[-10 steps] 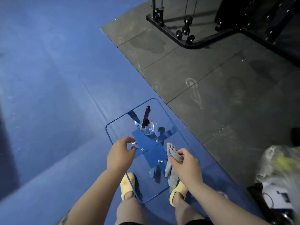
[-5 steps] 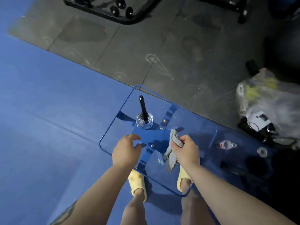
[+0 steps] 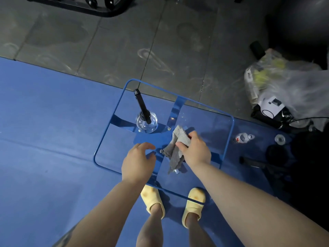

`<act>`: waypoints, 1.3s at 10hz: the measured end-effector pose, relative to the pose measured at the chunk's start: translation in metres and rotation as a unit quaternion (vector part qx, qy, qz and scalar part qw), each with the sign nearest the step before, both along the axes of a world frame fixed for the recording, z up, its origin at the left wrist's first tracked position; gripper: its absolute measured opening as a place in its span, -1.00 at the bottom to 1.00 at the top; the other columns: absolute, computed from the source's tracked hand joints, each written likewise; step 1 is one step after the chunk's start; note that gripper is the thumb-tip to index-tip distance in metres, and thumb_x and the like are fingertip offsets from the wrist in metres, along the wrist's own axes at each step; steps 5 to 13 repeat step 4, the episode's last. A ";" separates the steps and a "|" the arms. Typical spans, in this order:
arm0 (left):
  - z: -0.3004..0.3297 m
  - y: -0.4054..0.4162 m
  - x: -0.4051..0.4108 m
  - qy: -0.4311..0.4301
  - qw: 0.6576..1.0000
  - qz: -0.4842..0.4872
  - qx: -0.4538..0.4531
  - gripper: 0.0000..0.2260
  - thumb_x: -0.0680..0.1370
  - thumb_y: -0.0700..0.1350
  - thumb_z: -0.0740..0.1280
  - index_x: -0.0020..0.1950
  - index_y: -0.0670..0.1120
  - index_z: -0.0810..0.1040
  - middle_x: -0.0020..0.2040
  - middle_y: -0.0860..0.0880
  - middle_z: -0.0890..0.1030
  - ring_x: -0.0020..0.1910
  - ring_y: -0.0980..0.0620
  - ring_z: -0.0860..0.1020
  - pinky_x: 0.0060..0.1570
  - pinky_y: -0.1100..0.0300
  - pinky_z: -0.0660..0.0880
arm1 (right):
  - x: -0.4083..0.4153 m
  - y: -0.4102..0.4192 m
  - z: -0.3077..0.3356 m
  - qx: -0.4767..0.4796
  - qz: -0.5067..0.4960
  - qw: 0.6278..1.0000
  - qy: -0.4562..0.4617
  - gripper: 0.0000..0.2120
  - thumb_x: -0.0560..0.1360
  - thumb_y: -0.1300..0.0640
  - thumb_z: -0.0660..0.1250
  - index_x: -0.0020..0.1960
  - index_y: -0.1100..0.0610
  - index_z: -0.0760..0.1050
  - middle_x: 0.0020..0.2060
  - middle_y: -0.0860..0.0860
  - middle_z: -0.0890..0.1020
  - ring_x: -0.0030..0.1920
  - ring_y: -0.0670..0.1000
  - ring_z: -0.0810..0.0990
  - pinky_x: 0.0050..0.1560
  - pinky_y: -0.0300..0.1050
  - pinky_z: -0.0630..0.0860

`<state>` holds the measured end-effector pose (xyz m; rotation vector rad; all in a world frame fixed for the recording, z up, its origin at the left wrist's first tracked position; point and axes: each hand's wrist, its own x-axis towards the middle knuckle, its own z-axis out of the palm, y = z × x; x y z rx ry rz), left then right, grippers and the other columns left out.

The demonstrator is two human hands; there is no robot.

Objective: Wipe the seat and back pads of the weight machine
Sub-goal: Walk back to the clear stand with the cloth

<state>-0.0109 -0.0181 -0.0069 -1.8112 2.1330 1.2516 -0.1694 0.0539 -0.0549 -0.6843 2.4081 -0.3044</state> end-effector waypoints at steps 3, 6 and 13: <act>0.007 0.004 -0.002 0.007 1.000 -0.010 -0.012 -0.73 0.55 -0.18 0.23 0.18 0.07 0.55 0.23 0.06 0.51 -0.08 0.13 0.43 -0.15 0.21 0.37 | 0.001 0.012 0.017 -0.028 0.031 0.997 0.058 -0.56 0.48 -0.15 0.36 0.23 0.06 0.38 0.16 -0.01 0.50 0.21 0.03 0.42 -0.17 -0.11 0.44; 0.014 0.011 -0.002 0.008 1.000 -0.016 -0.011 -0.73 0.54 -0.19 0.23 0.17 0.08 0.55 0.24 0.07 0.51 0.01 0.12 0.45 -0.14 0.22 0.34 | -0.001 0.021 0.028 -0.027 0.050 0.997 0.051 -0.55 0.48 -0.12 0.37 0.25 0.06 0.35 0.18 0.00 0.48 0.24 0.04 0.41 -0.11 -0.10 0.47; 0.014 0.011 -0.002 0.008 1.000 -0.016 -0.011 -0.73 0.54 -0.19 0.23 0.17 0.08 0.55 0.24 0.07 0.51 0.01 0.12 0.45 -0.14 0.22 0.34 | -0.001 0.021 0.028 -0.027 0.050 0.997 0.051 -0.55 0.48 -0.12 0.37 0.25 0.06 0.35 0.18 0.00 0.48 0.24 0.04 0.41 -0.11 -0.10 0.47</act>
